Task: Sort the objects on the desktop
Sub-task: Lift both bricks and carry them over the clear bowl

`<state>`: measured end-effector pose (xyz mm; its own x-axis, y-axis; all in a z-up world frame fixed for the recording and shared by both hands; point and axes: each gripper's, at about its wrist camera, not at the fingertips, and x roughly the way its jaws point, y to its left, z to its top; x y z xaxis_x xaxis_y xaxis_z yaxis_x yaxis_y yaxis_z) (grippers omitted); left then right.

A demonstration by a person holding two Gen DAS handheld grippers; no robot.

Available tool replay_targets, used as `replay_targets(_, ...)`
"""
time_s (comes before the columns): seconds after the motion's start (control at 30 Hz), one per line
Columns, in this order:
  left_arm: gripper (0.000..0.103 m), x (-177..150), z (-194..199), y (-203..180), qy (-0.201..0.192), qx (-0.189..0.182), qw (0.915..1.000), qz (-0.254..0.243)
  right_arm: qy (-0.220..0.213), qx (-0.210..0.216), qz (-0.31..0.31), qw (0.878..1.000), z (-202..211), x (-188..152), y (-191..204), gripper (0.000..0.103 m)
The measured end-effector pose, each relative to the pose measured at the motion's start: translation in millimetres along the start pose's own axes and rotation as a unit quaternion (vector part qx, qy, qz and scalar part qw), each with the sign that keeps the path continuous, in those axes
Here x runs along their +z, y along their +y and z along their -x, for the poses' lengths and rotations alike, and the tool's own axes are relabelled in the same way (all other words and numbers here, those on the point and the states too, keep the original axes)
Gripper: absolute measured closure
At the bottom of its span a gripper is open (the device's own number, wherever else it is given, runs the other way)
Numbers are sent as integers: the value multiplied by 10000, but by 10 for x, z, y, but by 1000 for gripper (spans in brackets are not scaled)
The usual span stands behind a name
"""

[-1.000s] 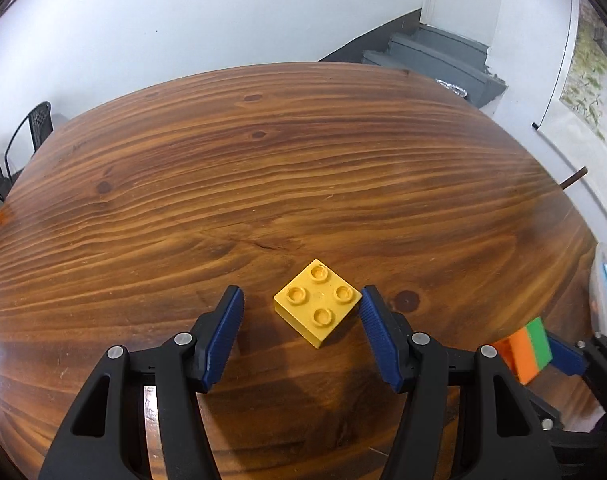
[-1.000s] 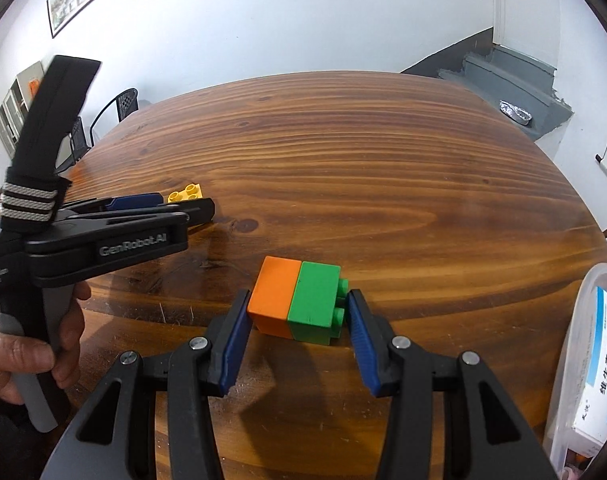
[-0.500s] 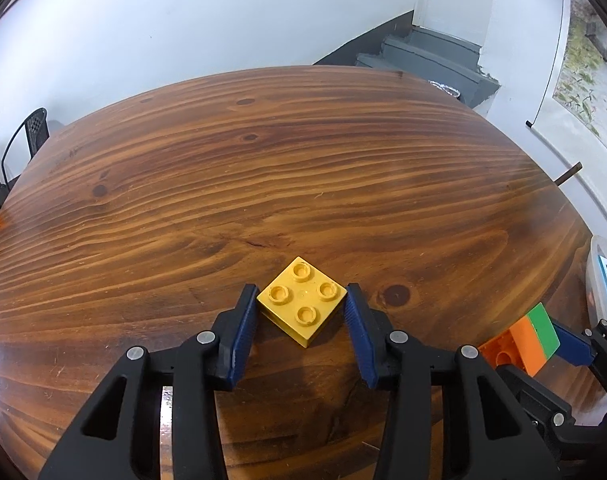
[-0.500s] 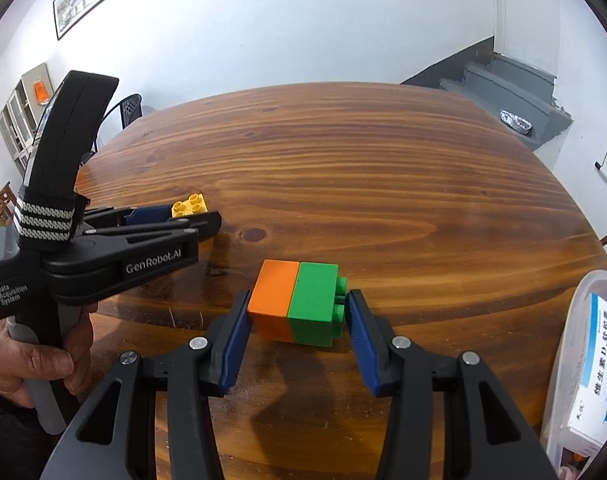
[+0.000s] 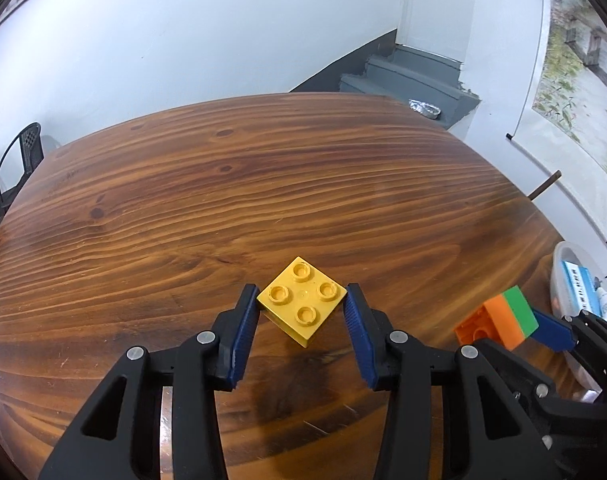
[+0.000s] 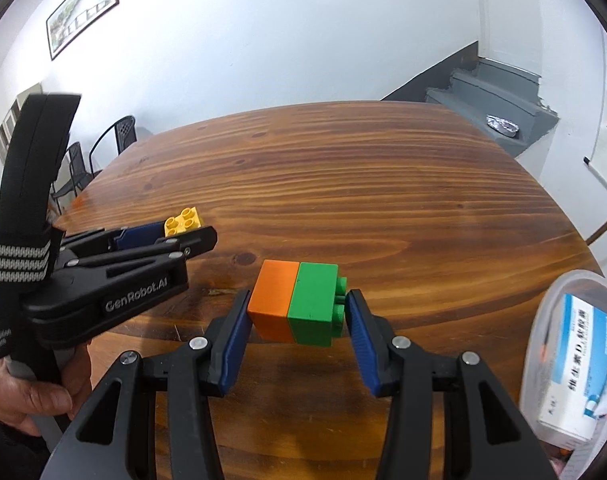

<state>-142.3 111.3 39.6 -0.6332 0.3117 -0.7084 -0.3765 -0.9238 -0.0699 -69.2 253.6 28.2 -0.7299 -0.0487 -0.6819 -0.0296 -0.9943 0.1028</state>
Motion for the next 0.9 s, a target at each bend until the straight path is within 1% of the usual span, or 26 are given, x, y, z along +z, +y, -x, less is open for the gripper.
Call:
replay_targets(0.37, 56, -47, 241, -372, -153, -230, 9994, -224, -529, -390, -428, 9969, 452, -62, -311, 52)
replay_targets(0.63, 56, -102, 423, -661, -262, -454, 9977, -426, -710, -584, -751, 9929, 642, -138, -561, 52)
replay_targets(0.8, 56, -155, 510, -856, -282, -607, 9963, -537, -955, -762, -910, 9883, 857, -208, -725, 52)
replay_targets(0.9, 56, -189, 538, -975, -260, -680, 9956, -591, -1058, -972, -1023, 9843, 989, -298, -877, 52)
